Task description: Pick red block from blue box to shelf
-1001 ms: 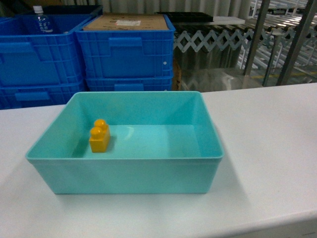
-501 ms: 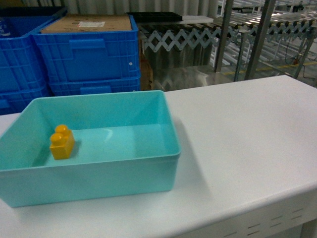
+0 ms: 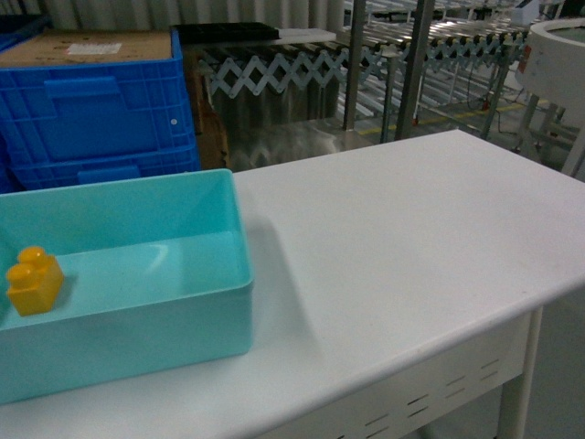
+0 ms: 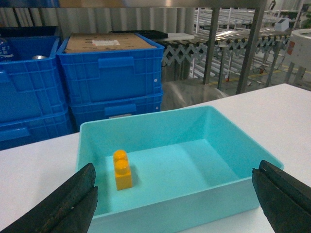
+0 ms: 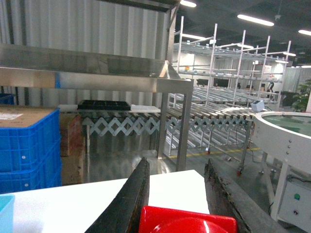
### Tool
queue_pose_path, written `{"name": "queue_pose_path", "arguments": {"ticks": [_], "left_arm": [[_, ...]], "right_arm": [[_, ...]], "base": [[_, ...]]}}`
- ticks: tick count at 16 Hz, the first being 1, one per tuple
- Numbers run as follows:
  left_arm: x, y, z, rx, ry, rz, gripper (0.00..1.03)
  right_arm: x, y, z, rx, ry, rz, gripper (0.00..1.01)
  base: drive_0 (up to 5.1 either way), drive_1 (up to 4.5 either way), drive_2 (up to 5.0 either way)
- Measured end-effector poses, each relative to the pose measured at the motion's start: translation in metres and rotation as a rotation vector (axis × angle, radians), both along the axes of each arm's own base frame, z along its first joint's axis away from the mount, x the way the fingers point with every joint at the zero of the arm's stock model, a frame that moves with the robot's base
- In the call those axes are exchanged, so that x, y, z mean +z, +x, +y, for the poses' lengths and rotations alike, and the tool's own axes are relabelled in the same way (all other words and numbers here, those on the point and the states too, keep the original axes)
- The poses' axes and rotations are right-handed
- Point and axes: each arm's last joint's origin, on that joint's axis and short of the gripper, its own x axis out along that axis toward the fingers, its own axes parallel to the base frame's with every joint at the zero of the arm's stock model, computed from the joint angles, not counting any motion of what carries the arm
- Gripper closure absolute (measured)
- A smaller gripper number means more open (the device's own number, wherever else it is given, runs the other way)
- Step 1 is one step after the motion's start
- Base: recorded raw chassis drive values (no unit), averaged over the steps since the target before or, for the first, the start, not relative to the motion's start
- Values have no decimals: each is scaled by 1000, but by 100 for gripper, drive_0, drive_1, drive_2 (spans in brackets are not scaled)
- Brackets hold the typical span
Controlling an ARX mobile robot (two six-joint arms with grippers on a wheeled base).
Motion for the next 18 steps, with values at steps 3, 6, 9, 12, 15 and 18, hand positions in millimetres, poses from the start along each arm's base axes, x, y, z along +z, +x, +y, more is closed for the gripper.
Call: {"name": "queue_pose_path", "arguments": {"ticks": [3, 6, 9, 12, 15, 18], "left_arm": [[0, 0, 0, 0, 0, 0, 5], [0, 0, 0, 0, 0, 0, 5], [0, 0, 0, 0, 0, 0, 5], [0, 0, 0, 0, 0, 0, 5], [0, 0, 0, 0, 0, 0, 5], [0, 0, 0, 0, 0, 0, 5]], "right_arm": [[0, 0, 0, 0, 0, 0, 73], [0, 0, 0, 0, 0, 0, 73], [0, 0, 0, 0, 0, 0, 73], [0, 0, 0, 0, 0, 0, 73], [0, 0, 0, 0, 0, -1, 73], [0, 0, 0, 0, 0, 0, 73]], "base": [[-132, -132, -132], [-132, -132, -132], [-132, -132, -132], [-132, -132, -132], [-132, -132, -132], [-136, -136, -136]]}}
